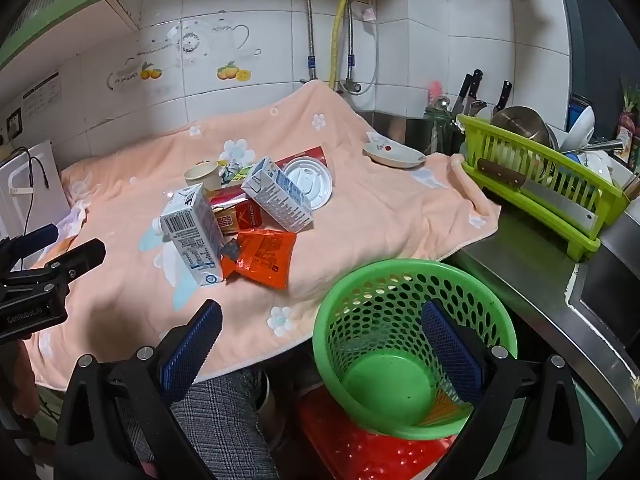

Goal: Collect trash

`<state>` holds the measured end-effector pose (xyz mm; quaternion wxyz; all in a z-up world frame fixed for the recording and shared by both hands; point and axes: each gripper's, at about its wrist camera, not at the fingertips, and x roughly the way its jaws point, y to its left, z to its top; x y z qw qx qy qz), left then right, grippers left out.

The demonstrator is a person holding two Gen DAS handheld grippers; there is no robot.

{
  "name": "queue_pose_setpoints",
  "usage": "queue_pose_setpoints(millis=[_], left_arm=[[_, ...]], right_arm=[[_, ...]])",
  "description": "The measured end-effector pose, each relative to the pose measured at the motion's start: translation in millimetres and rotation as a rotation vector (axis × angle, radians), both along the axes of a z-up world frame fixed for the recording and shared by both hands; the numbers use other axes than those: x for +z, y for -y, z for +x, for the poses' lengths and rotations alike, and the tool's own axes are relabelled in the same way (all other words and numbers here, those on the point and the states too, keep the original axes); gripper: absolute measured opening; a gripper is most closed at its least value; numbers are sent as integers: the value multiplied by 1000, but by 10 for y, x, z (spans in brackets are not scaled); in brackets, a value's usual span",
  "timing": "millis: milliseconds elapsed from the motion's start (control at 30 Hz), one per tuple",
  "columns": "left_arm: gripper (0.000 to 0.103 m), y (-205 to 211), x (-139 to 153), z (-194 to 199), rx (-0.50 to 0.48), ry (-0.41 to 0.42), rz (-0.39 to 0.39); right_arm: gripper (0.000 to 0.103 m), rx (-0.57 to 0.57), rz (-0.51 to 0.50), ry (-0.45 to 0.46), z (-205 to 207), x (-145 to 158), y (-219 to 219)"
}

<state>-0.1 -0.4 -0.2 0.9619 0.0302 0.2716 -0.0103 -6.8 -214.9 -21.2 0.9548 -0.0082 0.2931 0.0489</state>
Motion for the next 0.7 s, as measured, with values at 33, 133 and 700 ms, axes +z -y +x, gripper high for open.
queue_pose_setpoints(millis=[33, 133, 700], left_arm=[[98, 5, 1, -3, 0, 0, -1], [98, -7, 0, 5, -4, -5, -13], [98, -25, -50, 32, 0, -9, -16]], right_arm=[[97, -1, -1, 0, -1, -2, -2], [97, 1, 2, -1, -4, -8, -1], [97, -1, 0, -4, 12, -19, 13]])
